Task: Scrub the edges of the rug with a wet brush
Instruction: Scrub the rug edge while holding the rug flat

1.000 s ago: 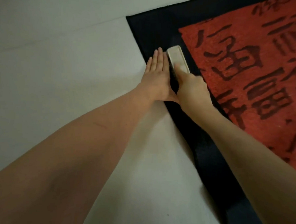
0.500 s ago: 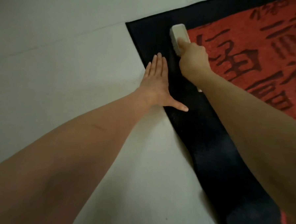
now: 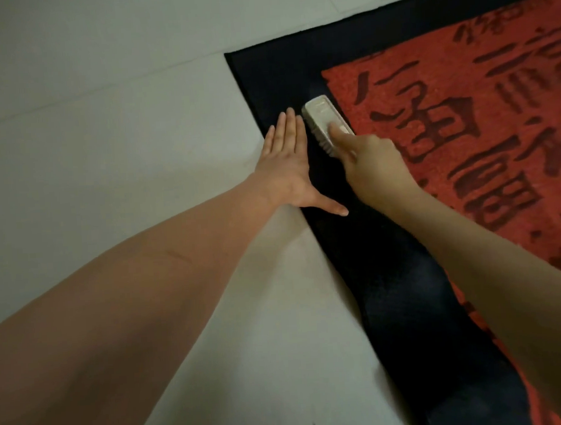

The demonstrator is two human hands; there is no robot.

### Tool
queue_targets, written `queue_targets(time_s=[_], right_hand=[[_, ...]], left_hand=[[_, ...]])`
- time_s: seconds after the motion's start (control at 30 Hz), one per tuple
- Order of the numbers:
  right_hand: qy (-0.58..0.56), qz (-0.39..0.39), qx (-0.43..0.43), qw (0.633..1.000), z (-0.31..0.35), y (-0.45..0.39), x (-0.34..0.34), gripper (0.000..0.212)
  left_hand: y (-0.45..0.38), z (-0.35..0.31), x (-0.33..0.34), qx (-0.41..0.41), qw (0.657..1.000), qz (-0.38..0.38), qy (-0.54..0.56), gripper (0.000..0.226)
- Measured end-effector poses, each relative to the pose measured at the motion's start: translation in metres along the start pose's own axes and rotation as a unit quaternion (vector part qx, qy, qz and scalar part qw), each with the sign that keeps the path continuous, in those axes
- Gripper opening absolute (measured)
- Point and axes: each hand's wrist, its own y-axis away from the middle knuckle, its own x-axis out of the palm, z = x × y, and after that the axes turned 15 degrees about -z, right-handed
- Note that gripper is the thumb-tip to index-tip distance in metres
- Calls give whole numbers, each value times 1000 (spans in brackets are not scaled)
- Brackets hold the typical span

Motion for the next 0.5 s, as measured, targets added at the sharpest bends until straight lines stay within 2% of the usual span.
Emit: queue_targets(time_s=[0.07,0.17,0.3,0.43,0.5], right_hand=[[67,3,5,998,4,-26,3,48],[77,-20,65,995,20,-34,5,45],[40,-2,11,999,32,34,12,51],[66,3,87,994,31,-50,3,46],[57,-16,79,995,38,-37,12,43]], left_hand=[[-1,0,-2,-2,1000,-2,-1,167],[0,0,-1,0,1000,-11,9,166],[2,2,5,9,999,-29,17,157],[2,-2,-1,-1,1000,-18,20,168],[4,-3,1,6,1000,-24,12,165]])
